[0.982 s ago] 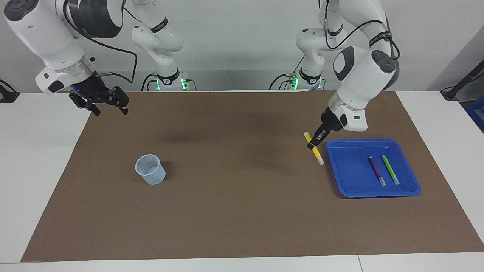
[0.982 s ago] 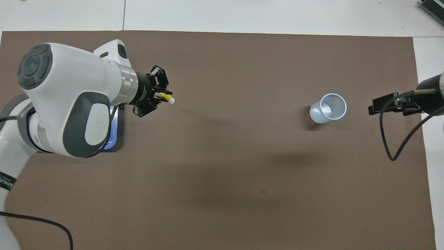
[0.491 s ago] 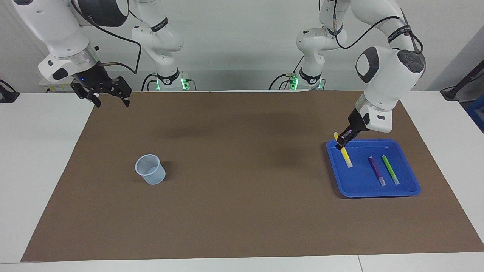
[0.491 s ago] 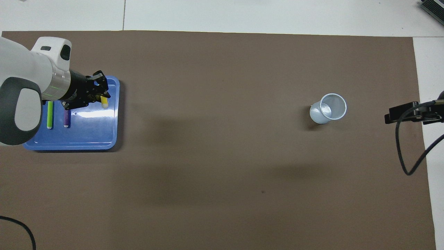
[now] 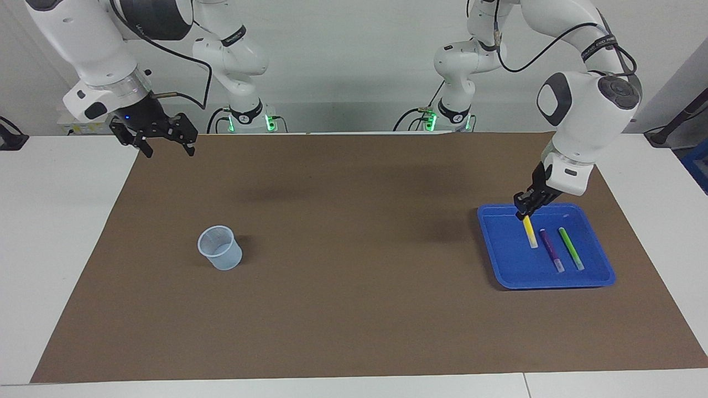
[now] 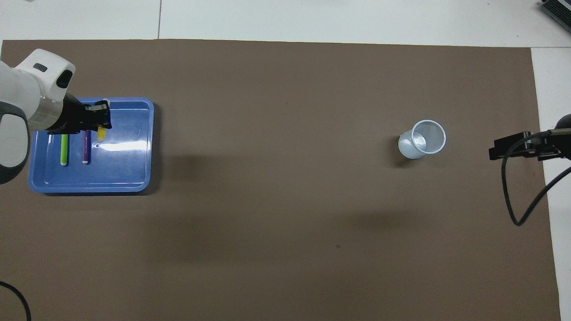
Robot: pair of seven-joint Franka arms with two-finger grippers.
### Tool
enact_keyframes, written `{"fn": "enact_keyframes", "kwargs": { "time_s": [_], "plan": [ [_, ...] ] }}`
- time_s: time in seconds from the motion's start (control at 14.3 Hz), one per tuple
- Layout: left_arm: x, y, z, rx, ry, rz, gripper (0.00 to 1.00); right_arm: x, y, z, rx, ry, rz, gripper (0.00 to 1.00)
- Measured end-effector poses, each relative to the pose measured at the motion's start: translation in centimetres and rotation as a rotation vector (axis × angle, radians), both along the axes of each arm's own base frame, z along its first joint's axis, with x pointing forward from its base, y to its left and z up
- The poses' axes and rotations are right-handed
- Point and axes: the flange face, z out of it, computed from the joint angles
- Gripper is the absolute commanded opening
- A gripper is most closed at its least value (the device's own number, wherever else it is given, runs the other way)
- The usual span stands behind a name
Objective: Right arm passes pens to left for tray arrangement
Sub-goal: 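Carry the yellow pen to the tray while the right gripper withdraws, then lower the yellow pen into the tray beside the purple pen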
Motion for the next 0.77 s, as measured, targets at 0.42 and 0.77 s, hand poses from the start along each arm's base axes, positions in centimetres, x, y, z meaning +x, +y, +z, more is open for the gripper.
{"fn": "enact_keyframes", "kwargs": {
  "time_s": [0.42, 0.77],
  "plan": [
    [1.1, 3.4, -4.8, 0.017, -0.067, -0.134, 0.00, 0.0, -0.4, 0.0, 0.006, 0.001, -0.009, 1.00],
    [3.1, 3.9, -10.8, 0.010, -0.088, -0.154, 0.00, -0.3, 0.1, 0.4, 0.004, -0.005, -0.001, 1.00]
  ]
}}
